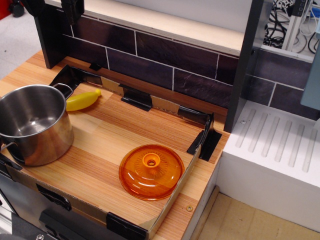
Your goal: Topple metal pot
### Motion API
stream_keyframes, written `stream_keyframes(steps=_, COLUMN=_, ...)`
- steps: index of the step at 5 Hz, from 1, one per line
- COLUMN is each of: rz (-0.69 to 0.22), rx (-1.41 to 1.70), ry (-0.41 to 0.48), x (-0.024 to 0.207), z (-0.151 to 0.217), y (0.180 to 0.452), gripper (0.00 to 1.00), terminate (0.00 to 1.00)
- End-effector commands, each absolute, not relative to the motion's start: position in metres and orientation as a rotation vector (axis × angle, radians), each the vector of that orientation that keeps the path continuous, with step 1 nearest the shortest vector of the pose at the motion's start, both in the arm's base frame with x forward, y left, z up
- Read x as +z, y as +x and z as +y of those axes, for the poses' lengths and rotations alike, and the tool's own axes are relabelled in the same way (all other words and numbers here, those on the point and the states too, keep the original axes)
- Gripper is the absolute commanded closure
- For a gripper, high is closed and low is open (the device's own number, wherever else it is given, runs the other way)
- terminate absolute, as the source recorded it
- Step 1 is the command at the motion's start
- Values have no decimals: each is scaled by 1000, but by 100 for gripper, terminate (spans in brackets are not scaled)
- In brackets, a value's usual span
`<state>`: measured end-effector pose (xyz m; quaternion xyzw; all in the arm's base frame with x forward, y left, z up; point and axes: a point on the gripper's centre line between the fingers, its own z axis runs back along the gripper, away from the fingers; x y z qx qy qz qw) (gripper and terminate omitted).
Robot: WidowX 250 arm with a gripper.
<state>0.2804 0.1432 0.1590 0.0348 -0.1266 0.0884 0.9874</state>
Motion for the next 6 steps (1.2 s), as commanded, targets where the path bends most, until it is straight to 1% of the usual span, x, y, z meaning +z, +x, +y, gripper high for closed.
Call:
stream_keyframes(steps=1, rz=-254, rx=178, ry=70, x=159, z=143, y=280, gripper=0, terminate=0)
stream_keyframes(steps=2, rz=-362, rx=172, ry=251, x=166, z=133, y=283, gripper=0, terminate=0)
stream_keyframes(steps=3, rz=-429, rx=129, ry=422, x=175, z=118, y=279, gripper=0, terminate=0)
stream_keyframes(steps=4, rz=-443, rx=66, ry=579, x=181, z=93, y=274, gripper=0, terminate=0)
stream_keyframes(steps=5, rz=-377, rx=1, ry=767, x=170, z=73, y=272, gripper=0, terminate=0)
stream_keyframes(steps=6, rz=-294, rx=9, ry=832, x=146, z=65, y=273, gripper=0, terminate=0)
